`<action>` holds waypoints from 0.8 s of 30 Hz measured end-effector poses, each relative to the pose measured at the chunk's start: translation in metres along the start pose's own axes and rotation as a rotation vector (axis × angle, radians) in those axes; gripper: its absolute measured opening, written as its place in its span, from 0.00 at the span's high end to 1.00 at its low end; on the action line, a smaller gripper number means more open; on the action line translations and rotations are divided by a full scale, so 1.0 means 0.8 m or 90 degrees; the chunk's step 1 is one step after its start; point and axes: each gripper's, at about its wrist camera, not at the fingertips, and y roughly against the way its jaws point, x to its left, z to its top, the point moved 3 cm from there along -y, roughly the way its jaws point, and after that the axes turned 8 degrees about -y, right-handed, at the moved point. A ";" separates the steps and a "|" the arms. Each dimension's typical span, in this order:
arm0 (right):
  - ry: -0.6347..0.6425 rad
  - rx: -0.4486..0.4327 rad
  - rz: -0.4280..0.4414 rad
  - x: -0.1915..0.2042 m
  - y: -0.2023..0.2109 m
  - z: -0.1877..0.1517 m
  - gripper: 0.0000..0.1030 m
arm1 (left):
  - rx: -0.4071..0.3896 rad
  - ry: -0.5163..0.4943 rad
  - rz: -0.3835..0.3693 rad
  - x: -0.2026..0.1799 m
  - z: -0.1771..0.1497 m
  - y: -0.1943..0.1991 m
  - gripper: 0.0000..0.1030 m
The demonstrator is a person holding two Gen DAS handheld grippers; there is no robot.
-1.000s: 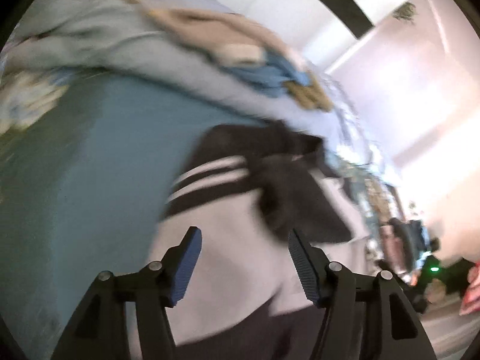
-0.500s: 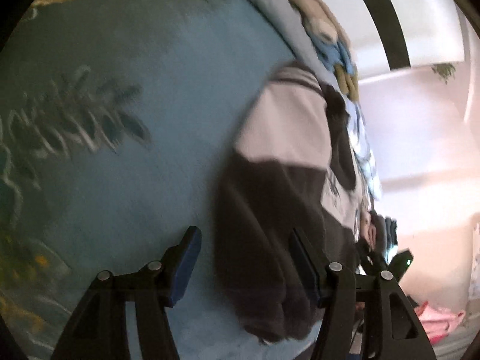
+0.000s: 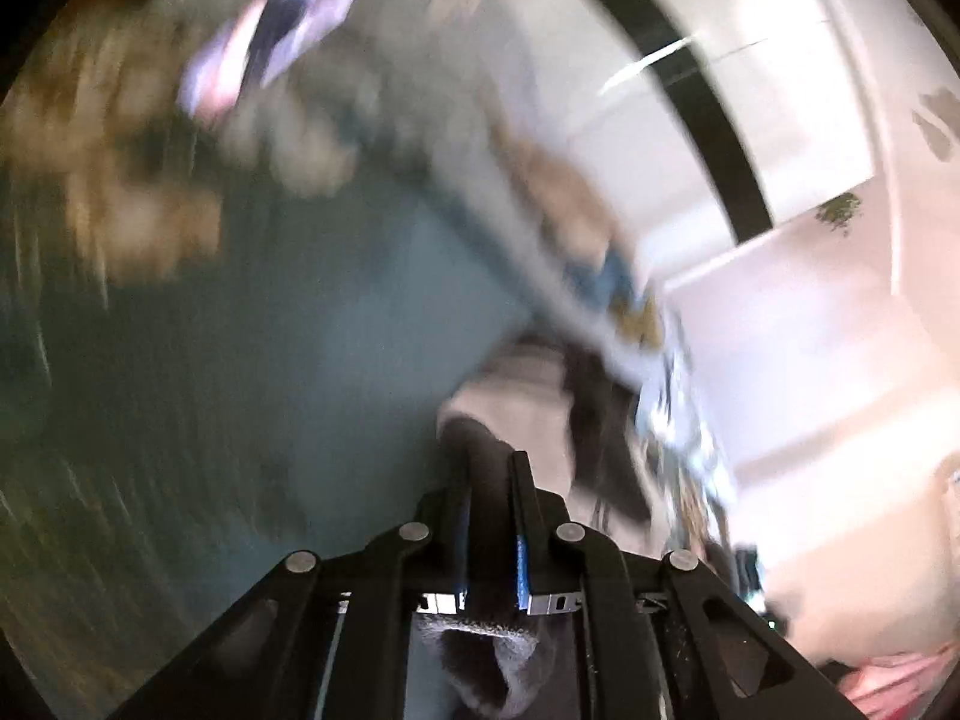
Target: Fold clothes
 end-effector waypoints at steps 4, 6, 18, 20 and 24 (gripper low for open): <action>-0.016 -0.004 0.008 -0.013 0.003 0.001 0.56 | -0.050 -0.069 -0.002 -0.059 0.057 0.006 0.89; -0.022 -0.003 0.008 -0.019 0.003 0.001 0.56 | -0.075 -0.104 -0.004 -0.089 0.086 0.009 0.91; -0.045 -0.006 0.023 -0.044 0.008 0.000 0.56 | -0.070 -0.233 0.005 -0.210 0.161 -0.056 0.98; -0.043 -0.001 0.024 -0.045 0.008 -0.003 0.56 | -0.036 -0.220 0.015 -0.204 0.149 -0.083 0.98; -0.038 0.003 0.026 -0.044 0.008 -0.007 0.56 | -0.006 -0.172 0.065 -0.147 0.115 -0.074 0.97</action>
